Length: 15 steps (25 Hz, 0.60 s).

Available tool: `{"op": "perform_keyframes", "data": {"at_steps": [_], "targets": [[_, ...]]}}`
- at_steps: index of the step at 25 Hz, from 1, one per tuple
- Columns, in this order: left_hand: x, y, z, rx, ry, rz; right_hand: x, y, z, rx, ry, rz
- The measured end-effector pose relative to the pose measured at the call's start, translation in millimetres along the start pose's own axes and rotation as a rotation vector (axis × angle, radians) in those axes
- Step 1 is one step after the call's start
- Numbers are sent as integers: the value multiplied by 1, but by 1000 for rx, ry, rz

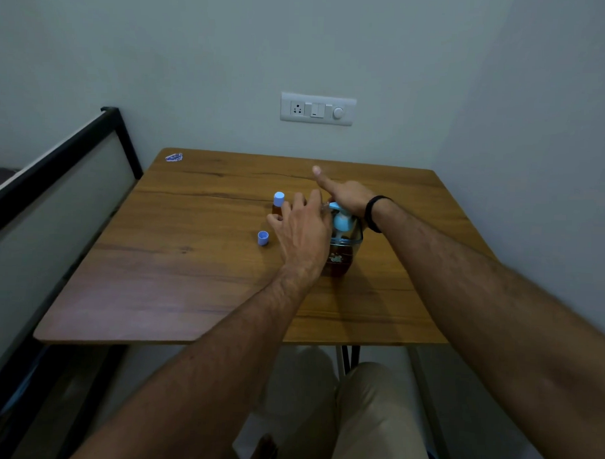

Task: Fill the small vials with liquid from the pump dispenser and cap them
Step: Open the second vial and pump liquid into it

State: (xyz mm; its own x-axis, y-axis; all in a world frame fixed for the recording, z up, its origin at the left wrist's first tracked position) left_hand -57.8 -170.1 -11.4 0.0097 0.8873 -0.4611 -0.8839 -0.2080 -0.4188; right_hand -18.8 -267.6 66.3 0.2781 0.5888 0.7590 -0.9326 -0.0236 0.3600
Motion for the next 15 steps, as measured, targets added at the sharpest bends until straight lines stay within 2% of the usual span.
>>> {"op": "perform_keyframes", "data": {"at_steps": [3, 8, 12, 15], "targets": [[0, 0, 0, -2, 4, -4, 1, 2, 1, 53, -39, -30], [1, -1, 1, 28, 4, -5, 0, -7, -3, -58, 69, 33], [0, 0, 1, 1, 7, 1, 4, -1, 1, 87, -5, -54], [0, -2, -1, 9, -9, -3, 1, -6, -2, -7, 28, 1]]}}
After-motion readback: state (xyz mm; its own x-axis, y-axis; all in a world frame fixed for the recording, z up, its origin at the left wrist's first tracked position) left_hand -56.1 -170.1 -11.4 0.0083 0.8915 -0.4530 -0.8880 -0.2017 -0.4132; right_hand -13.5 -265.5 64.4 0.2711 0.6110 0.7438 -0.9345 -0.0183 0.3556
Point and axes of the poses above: each hand's wrist, its own y-axis away from the middle knuckle, its own z-axis out of the back of the hand, x = y × z, the point moved 1 cm from there along -y, towards the middle knuckle, and after that the axes turned 5 degrees about -y, right-handed, at the moved point
